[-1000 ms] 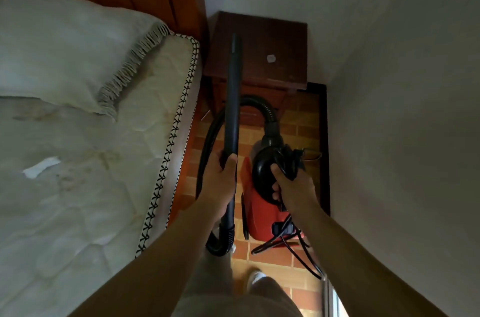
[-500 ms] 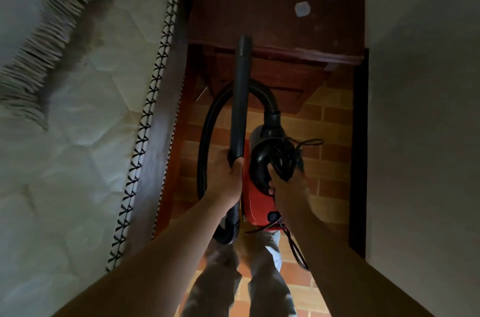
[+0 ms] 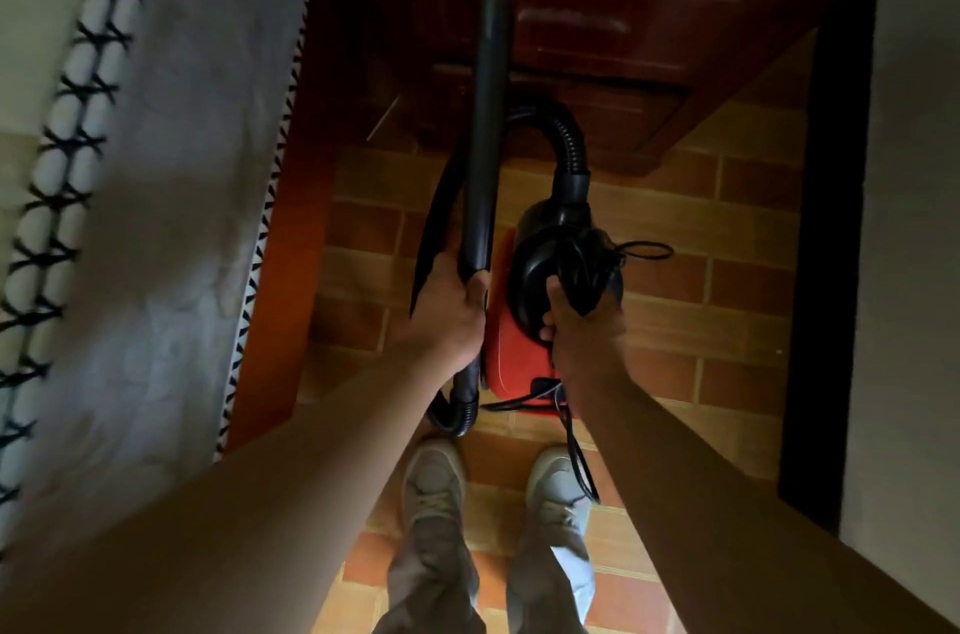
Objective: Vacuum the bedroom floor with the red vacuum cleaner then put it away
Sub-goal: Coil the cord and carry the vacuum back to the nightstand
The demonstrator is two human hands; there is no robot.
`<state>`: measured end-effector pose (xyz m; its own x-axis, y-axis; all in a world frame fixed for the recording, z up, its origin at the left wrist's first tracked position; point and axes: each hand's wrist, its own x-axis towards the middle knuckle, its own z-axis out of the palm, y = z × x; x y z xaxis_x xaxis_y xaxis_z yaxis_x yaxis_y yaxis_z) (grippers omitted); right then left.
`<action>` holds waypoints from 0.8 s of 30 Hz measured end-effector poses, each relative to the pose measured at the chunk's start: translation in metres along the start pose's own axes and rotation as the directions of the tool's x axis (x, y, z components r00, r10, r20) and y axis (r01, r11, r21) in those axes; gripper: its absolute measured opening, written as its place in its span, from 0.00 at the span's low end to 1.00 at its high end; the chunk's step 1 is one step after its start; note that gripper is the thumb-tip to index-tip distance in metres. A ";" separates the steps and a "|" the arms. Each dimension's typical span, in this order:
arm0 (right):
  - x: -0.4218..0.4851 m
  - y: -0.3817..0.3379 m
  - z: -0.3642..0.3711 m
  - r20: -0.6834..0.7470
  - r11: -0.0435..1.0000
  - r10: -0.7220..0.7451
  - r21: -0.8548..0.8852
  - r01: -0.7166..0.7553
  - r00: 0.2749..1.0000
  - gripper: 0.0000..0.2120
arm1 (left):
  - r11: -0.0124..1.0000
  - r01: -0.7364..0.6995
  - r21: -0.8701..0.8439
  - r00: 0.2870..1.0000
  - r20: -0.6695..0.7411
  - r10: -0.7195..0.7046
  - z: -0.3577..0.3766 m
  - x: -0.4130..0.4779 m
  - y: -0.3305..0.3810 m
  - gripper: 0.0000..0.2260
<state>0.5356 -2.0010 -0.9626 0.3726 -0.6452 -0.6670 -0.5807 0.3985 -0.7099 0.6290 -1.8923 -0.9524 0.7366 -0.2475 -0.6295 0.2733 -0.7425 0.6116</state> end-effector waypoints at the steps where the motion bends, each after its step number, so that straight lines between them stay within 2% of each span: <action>1: 0.008 0.005 0.004 0.002 1.000 -0.017 -0.020 0.017 1.000 0.08 | 1.000 -0.001 0.004 1.000 -0.004 0.001 0.003 0.007 -0.002 0.07; 6: 0.031 0.019 0.018 -0.008 0.993 -0.055 -0.100 0.054 0.998 0.08 | 1.000 -0.026 0.012 0.999 -0.018 0.026 0.013 0.032 -0.008 0.07; 9: 0.041 0.022 0.018 -0.003 0.995 -0.050 -0.086 0.049 0.999 0.10 | 1.000 -0.018 0.022 1.000 -0.018 0.018 0.020 0.047 -0.012 0.11; 12: 0.049 0.032 0.018 -0.009 0.996 -0.043 -0.078 0.042 0.999 0.06 | 1.000 0.022 0.000 1.000 0.006 -0.022 0.027 0.055 -0.017 0.14; 16: 0.053 0.043 0.025 -0.042 0.994 -0.028 -0.109 0.024 0.999 0.11 | 0.999 0.016 -0.029 1.000 0.009 -0.016 0.038 0.064 -0.026 0.13; 18: 0.055 0.047 0.028 -0.080 0.992 -0.023 -0.128 0.012 0.997 0.10 | 1.000 0.000 -0.015 1.000 0.006 0.000 0.044 0.069 -0.030 0.12; 21: 0.058 0.051 0.033 -0.147 0.992 0.013 -0.120 -0.031 0.989 0.21 | 1.000 -0.002 0.006 1.000 0.015 0.002 0.051 0.075 -0.035 0.13; 24: 0.061 0.051 0.041 -0.181 0.996 0.027 -0.075 -0.041 0.983 0.21 | 1.000 0.011 0.025 0.999 0.032 -0.012 0.056 0.081 -0.040 0.14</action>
<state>0.5583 -1.9935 -1.0490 0.2193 -0.7416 -0.6339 -0.6485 0.3746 -0.6626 0.6435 -1.9178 -1.0550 0.7134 -0.2585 -0.6514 0.2655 -0.7606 0.5925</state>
